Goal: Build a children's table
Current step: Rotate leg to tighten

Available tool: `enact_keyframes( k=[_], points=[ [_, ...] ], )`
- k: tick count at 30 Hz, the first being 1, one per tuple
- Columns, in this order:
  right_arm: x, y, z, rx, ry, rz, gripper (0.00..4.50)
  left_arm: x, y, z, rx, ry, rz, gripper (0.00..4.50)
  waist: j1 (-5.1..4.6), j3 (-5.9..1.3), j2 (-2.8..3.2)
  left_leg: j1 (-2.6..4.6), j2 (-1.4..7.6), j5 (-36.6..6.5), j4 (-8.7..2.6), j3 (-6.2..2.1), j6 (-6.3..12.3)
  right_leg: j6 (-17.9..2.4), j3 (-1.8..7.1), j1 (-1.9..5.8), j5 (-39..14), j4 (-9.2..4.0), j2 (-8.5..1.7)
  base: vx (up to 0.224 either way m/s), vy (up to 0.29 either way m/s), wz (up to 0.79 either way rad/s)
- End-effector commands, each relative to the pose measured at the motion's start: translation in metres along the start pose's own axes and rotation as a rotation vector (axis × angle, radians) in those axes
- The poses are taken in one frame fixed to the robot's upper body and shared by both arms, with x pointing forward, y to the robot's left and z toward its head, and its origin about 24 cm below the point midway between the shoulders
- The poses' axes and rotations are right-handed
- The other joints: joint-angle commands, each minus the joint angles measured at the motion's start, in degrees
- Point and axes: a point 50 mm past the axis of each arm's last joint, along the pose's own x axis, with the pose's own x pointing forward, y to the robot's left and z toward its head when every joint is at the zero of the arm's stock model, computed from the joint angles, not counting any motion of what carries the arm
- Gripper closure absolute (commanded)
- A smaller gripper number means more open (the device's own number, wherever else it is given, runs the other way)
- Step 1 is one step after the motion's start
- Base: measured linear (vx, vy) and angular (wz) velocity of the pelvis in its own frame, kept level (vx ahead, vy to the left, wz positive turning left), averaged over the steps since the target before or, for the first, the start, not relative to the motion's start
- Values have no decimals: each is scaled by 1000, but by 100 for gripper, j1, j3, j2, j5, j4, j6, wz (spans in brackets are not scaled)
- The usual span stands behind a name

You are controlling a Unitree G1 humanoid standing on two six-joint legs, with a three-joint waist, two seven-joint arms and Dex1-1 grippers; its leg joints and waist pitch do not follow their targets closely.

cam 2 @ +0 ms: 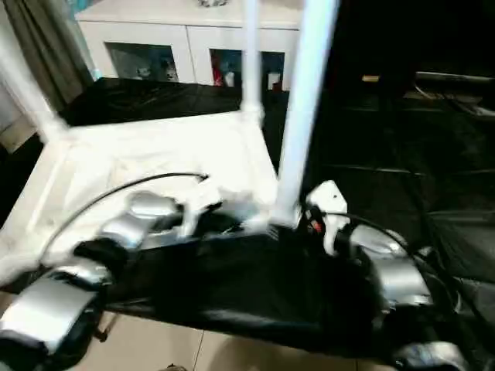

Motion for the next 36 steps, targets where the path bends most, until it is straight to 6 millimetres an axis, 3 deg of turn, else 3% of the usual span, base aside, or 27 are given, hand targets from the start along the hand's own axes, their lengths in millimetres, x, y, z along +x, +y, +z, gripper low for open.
enact_keyframes(
  k=[1, 4, 5, 14, 16, 18, 20, 21, 23, 25, 27, 28, 29, 34, 35, 36],
  points=[
    [0, 3, 4, -7, -6, 45, 67, -2, -2, 6, 11, -61, -46, 450, 11, -361, -161, 53, 517, -564, -359, -233, 867, -966, 388, 277, -1238, -380, -617, 0, 0, 0],
    [-1, 4, 5, 1, -7, 65, 67, -7, -2, 5, 9, -58, -66, 450, 27, -361, -165, 45, 502, -537, -356, -227, 823, -985, 394, 283, -1178, -377, -623, 0, 0, 0],
    [-1, 5, 5, 7, -7, 76, 95, -8, -3, 4, 8, -58, -72, 450, 32, -357, -166, 46, 495, -546, -357, -224, 815, -976, 390, 286, -1207, -383, -618, 0, 0, 0],
    [6, 13, 0, 35, -14, 84, 164, -5, -3, 6, 8, -63, -66, 450, 46, -364, -153, 48, 496, -548, -359, -230, 740, -932, 388, 285, -1227, -388, -624, 0, 0, 0],
    [11, 10, -7, 41, 13, -5, 169, -1, -1, 7, 11, -61, -22, 450, 33, -358, -146, 48, 505, -563, -369, -240, 690, -924, 388, 272, -1258, -386, -621, 0, 0, 0],
    [18, -3, -22, 55, 84, -232, 173, 10, 5, 10, 19, -40, 105, 450, -8, -356, -152, 60, 492, -609, -382, -244, 585, -911, 382, 261, -1326, -407, -618, 0, 0, 0],
    [20, -8, -27, 84, 90, -343, 176, 16, 8, 13, 21, -31, 181, 450, -97, -335, -149, 79, 467, -800, -397, -252, 411, -910, 377, 268, -1590, -454, -619, 0, 0, 0],
    [21, -9, -28, 90, 89, -359, 176, 17, 9, 13, 21, -31, 192, 450, -102, -339, -157, 83, 461, -808, -396, -250, 404, -898, 379, 279, -1623, -464, -618, 0, 0, 0],
    [25, -21, -31, 195, 74, -600, 176, 34, 13, 25, -6, -56, 306, 450, -131, -333, -150, 94, 468, -814, -405, -247, 416, -910, 397, 258, -1565, -467, -610, 0, 0, 0],
    [28, -24, -31, 240, 59, -685, 177, 46, 13, 33, -20, -73, 346, 450, -150, -348, -159, 100, 458, -793, -400, -247, 378, -924, 400, 273, -1549, -469, -620, 0, 0, 0],
    [34, -22, -29, 263, 41, -711, 178, 54, 12, 38, -23, -80, 369, 450, -165, -358, -124, 92, 462, -724, -392, -247, 404, -953, 403, 285, -1363, -449, -614, 0, 0, 0],
    [35, -22, -29, 268, 38, -715, 178, 55, 12, 39, -23, -81, 373, 450, -161, -366, -140, 80, 459, -642, -385, -246, 475, -983, 410, 291, -1161, -424, -614, 0, 0, 0],
    [47, -17, -24, 263, 13, -712, 178, 65, 8, 45, -22, -105, 354, 450, -154, -367, -117, 61, 447, -575, -375, -247, 553, -1016, 407, 302, -1025, -411, -625, 0, 0, 0],
    [63, -2, -8, 185, -69, -554, 178, 70, 2, 47, 3, -113, 290, 450, -156, -368, -125, 55, 442, -591, -367, -239, 691, -986, 398, 315, -1060, -420, -630, 0, 0, 0],
    [62, -2, -8, 186, -77, -544, 122, 69, 2, 46, 5, -112, 284, 450, -155, -376, -119, 58, 455, -549, -367, -245, 711, -993, 398, 312, -984, -403, -621, 0, 0, 0],
    [61, -2, -7, 188, -84, -533, 108, 68, 2, 45, 7, -111, 278, 450, -156, -372, -129, 56, 456, -550, -370, -246, 734, -1003, 398, 313, -953, -404, -620, 0, 0, 0]
  ],
)
